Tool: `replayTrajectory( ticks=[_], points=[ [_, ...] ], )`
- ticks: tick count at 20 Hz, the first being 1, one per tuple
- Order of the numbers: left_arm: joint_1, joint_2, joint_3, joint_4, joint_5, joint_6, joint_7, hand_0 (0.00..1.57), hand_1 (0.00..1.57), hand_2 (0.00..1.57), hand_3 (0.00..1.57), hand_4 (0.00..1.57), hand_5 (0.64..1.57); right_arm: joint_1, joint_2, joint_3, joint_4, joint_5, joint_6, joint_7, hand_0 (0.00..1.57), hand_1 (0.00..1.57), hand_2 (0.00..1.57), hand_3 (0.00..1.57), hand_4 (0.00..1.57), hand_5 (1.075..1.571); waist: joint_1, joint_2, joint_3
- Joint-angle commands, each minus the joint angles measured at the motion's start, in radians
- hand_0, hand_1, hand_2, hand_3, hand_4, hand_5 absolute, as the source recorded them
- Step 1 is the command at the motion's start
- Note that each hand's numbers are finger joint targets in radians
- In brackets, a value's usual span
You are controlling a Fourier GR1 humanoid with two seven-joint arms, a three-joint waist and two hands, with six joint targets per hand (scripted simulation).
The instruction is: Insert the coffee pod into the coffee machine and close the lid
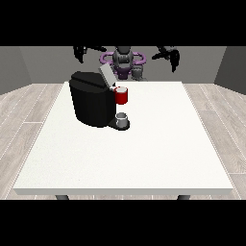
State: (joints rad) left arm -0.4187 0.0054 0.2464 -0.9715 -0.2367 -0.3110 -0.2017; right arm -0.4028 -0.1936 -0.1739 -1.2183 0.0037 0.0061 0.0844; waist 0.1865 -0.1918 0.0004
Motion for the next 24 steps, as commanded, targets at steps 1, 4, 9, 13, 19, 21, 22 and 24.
replayTrajectory(
  ticks=[1, 4, 9, 13, 19, 21, 22, 24],
  points=[
    [0.023, -0.005, -0.075, -0.092, 0.075, 0.025, 0.097, 0.0, 0.0, 0.0, 0.0, 0.36, 1.571, -0.038, 0.013, -0.038, 0.057, -0.063, 0.016, 0.034, 0.0, 0.0, 0.0, 0.0, 0.19, 1.571, 0.016, 0.005, 0.0001],
    [0.048, -0.005, -0.078, -0.14, 0.04, 0.074, 0.01, 0.0, 0.0, 0.0, 0.0, 0.32, 1.571, -0.096, 0.011, -0.042, 0.064, -0.08, 0.024, 0.009, 0.0, 0.0, 0.0, 0.0, 0.1, 1.571, -0.016, 0.11, -0.0002],
    [0.107, 0.05, -0.064, -0.252, 0.091, 0.005, 0.018, 0.0, 0.0, 0.0, 0.0, 0.37, 1.571, -0.185, -0.008, -0.047, 0.102, -0.091, 0.006, 0.064, 0.0, 0.0, 0.0, 0.0, 0.06, 1.571, -0.009, 0.144, -0.0004],
    [0.156, 0.015, -0.094, -0.337, 0.101, 0.036, 0.047, 0.0, 0.0, 0.0, 0.0, 0.36, 1.571, -0.159, 0.016, -0.005, 0.146, -0.051, 0.008, -0.016, 0.0, 0.0, 0.0, 0.0, 0.0, 1.571, -0.011, 0.169, -0.0003],
    [0.166, 0.04, -0.098, -0.407, 0.111, 0.052, 0.11, 0.0, 0.0, 0.0, 0.0, 0.38, 1.571, -0.28, 0.004, 0.005, 0.173, -0.057, 0.012, 0.051, 0.0, 0.0, 0.0, 0.0, 0.0, 1.571, -0.007, 0.194, -0.0003],
    [0.163, 0.05, -0.085, -0.423, 0.152, 0.02, 0.126, 0.0, 0.0, 0.0, 0.0, 0.34, 1.571, -0.244, 0.043, 0.047, 0.187, -0.002, -0.03, -0.004, 0.0, 0.0, 0.0, 0.0, 0.0, 1.571, 0.008, 0.204, -0.0003],
    [0.136, 0.097, -0.038, -0.359, 0.141, 0.043, 0.066, 0.0, 0.0, 0.0, 0.0, 0.31, 1.571, -0.273, 0.079, 0.079, 0.148, -0.005, -0.036, 0.05, 0.0, 0.0, 0.0, 0.0, 0.0, 1.571, -0.05, 0.218, -0.0006],
    [0.195, 0.094, -0.054, -0.387, 0.13, 0.053, 0.082, 0.0, 0.0, 0.0, 0.0, 0.33, 1.571, -0.22, 0.068, 0.083, 0.149, -0.021, 0.023, 0.004, 0.0, 0.0, 0.0, 0.0, 0.07, 1.571, -0.067, 0.194, -0.0005]
  ],
)
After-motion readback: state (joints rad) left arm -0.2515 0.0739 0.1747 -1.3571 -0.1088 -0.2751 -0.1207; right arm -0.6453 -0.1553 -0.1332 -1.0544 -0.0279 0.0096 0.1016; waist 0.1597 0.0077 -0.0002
